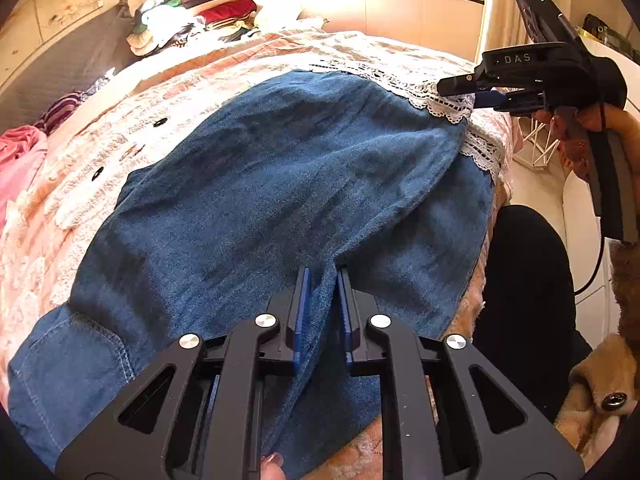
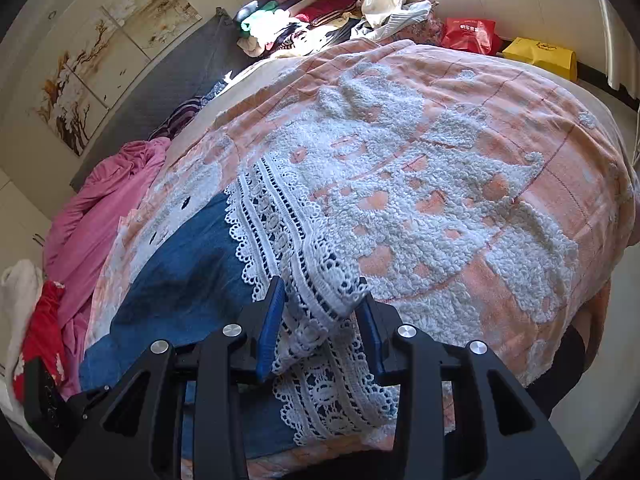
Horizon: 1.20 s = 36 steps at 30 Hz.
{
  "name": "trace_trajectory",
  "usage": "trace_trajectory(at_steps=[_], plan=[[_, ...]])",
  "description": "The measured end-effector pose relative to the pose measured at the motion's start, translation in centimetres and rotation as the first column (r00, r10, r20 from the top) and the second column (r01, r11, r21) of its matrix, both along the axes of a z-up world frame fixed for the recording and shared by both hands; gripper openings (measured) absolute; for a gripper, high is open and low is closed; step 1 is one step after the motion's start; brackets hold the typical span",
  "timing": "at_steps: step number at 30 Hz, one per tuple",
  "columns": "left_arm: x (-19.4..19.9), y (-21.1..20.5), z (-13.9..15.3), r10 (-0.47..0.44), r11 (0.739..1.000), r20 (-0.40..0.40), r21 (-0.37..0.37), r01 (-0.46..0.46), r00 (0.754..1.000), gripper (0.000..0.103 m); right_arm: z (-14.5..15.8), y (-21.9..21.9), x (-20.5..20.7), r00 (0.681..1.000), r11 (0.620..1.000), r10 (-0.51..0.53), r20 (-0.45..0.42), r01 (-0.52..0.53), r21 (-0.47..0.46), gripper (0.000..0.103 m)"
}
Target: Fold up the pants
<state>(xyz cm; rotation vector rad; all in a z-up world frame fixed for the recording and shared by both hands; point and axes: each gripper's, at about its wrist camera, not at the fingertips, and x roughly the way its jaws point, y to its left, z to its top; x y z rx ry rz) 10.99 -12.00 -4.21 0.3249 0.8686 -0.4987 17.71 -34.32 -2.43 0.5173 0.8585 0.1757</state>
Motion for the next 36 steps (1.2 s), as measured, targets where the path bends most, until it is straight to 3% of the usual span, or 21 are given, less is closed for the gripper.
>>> trace_trajectory(at_steps=[3, 6, 12, 23, 28, 31, 33, 36], plan=[[0.1, 0.9, 0.7, -0.002, 0.999, -0.036, -0.054, 0.000, 0.999, 0.003, 0.3, -0.2, -0.1, 1.000, 1.000, 0.000, 0.021, 0.000, -0.003, 0.017], [-0.4, 1.8, 1.5, -0.010, 0.995, -0.056, -0.095, 0.005, 0.998, 0.002, 1.4, -0.1, -1.2, 0.998, 1.000, 0.007, 0.058, -0.006, -0.014, 0.016], [-2.3, 2.9, 2.7, -0.045, 0.994, -0.056, -0.107, 0.039, 0.997, 0.002, 2.5, 0.2, -4.1, 0.996, 0.997, 0.044, 0.073, -0.039, -0.067, 0.016], [-2.8, 2.1, -0.2, -0.038, 0.996, -0.117, -0.081, 0.029, 0.992, 0.004, -1.6, -0.2, -5.1, 0.998, 0.991, 0.040, -0.037, -0.045, -0.129, 0.016], [-2.7, 2.2, -0.7, -0.037, 0.996, -0.124, -0.089, 0.026, 0.992, 0.005, -1.6, 0.6, -5.3, 0.999, 0.968, 0.041, -0.034, -0.048, -0.246, 0.031], [-2.9, 2.6, -0.6, -0.043, 0.993, -0.138, -0.119, 0.027, 0.990, 0.015, -0.9, 0.7, -5.8, 0.999, 0.956, 0.039, -0.009, -0.040, -0.290, 0.033], [-3.1, 2.9, -0.3, -0.045, 0.988, -0.152, -0.151, 0.022, 0.987, 0.031, -0.1, 1.0, -6.4, 0.999, 0.947, 0.037, 0.014, -0.031, -0.319, 0.033], [-3.6, 4.0, 0.3, -0.017, 0.985, -0.155, -0.175, -0.011, 0.988, 0.037, 1.0, 1.7, -7.0, 0.997, 0.945, 0.058, 0.052, -0.038, -0.324, 0.034]])
